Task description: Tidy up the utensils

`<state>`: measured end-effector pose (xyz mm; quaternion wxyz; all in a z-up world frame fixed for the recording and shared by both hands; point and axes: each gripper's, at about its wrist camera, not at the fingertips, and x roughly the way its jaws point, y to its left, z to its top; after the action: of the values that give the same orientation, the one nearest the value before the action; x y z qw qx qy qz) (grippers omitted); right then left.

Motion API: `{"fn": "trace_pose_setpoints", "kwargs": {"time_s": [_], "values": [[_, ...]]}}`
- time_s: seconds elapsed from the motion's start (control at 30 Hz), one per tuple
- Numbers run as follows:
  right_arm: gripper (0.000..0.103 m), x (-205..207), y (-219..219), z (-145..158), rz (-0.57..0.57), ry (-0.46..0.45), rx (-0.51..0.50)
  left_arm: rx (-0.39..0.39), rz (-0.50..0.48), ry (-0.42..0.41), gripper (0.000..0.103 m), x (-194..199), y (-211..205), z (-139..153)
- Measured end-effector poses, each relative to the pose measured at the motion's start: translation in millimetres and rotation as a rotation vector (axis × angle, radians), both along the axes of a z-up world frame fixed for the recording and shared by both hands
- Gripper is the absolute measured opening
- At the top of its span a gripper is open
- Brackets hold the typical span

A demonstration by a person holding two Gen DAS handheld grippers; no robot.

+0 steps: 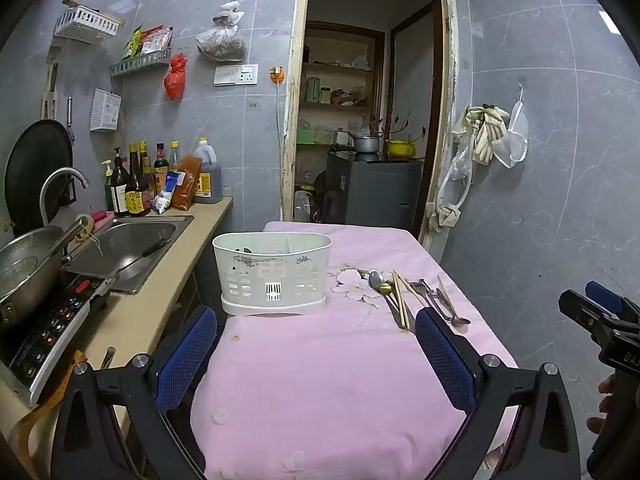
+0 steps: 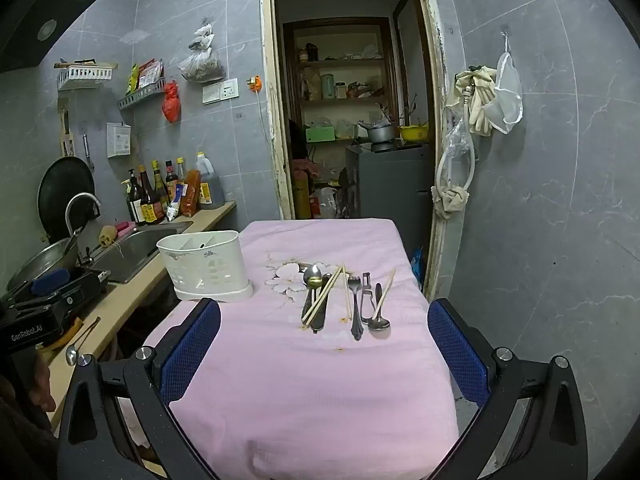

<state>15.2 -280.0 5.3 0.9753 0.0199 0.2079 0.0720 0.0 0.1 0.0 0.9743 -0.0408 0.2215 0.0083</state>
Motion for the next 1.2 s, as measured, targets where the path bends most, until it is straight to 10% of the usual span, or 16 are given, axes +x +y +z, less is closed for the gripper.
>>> {"fn": "trace_pose_setpoints", "kwargs": {"time_s": [1.2], "values": [[0.102,-0.3,-1.1,1.8,0.001,-0.001,0.002,0.001,-0.002,-0.002,0.1,0.4,-0.4,-0.2]]}}
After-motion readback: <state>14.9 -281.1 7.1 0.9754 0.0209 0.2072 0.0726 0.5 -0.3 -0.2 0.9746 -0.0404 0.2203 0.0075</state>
